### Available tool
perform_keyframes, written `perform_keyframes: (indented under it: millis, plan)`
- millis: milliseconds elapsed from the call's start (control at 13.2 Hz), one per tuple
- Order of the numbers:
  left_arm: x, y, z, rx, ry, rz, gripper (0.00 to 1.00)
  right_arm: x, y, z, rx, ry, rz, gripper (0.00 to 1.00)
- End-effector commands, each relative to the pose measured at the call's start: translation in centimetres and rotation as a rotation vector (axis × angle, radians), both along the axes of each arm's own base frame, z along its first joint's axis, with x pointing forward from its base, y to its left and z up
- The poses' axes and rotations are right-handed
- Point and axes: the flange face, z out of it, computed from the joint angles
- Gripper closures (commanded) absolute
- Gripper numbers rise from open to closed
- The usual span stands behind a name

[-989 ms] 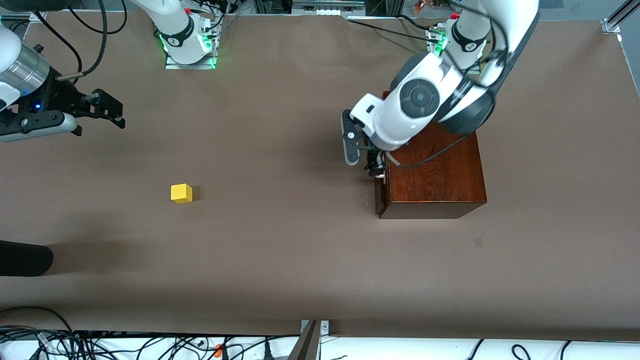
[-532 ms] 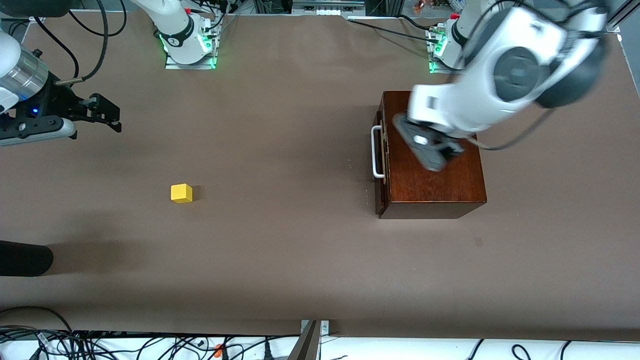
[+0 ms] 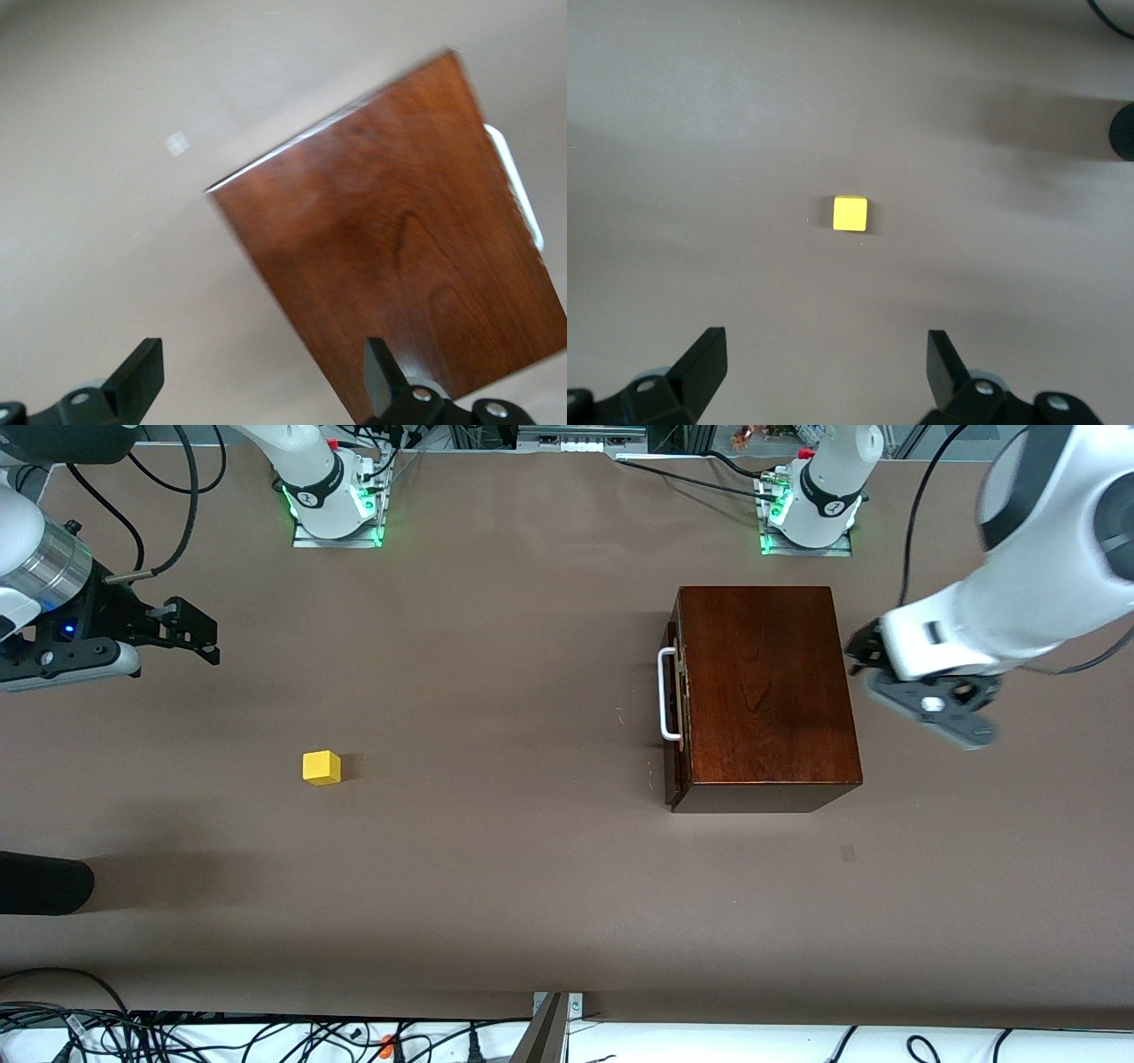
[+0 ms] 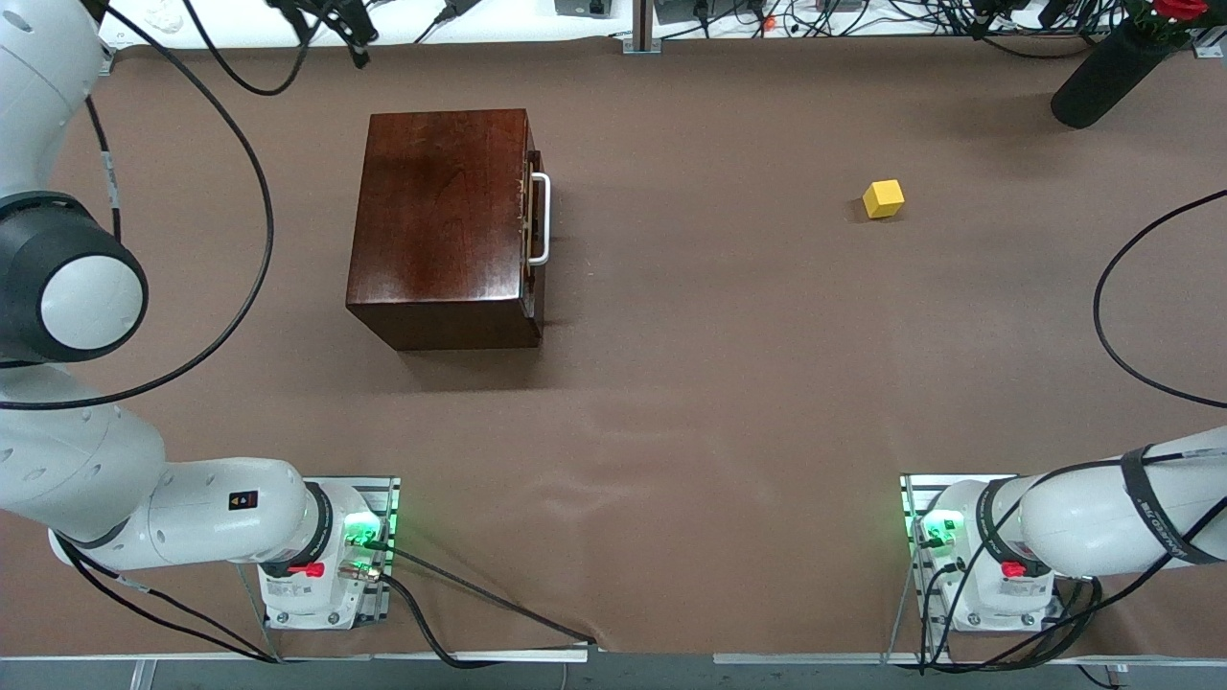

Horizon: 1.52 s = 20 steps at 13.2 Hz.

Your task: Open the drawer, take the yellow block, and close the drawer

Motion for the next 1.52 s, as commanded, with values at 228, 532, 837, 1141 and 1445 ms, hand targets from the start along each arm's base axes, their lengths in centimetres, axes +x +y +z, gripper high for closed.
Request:
perform_keyframes:
  millis: [228, 532, 837, 1141, 1445]
  plan:
    - [-4.9, 7.0, 2.9, 0.027, -0.201, 0.372, 0.00, 0.3, 0.1, 1.0, 0.005, -0.008, -0.011, 0.00]
    - [-5.7, 8.9, 1.9, -0.081, -0.181, 0.352, 0.00, 0.3, 0.1, 1.0, 0.002, -0.008, -0.008, 0.00]
    - [-5.5, 8.8, 2.8, -0.046, -0.126, 0.324, 0.00, 0.3, 0.3, 1.0, -0.001, -0.008, -0.005, 0.00]
    - [-5.2, 8.8, 2.5, -0.006, -0.131, 0.317, 0.00, 0.3, 0.2, 1.0, -0.007, -0.011, -0.005, 0.00]
    - [-5.2, 8.7, 2.5, -0.008, -0.129, 0.316, 0.00, 0.3, 0.1, 1.0, -0.004, -0.012, -0.006, 0.00]
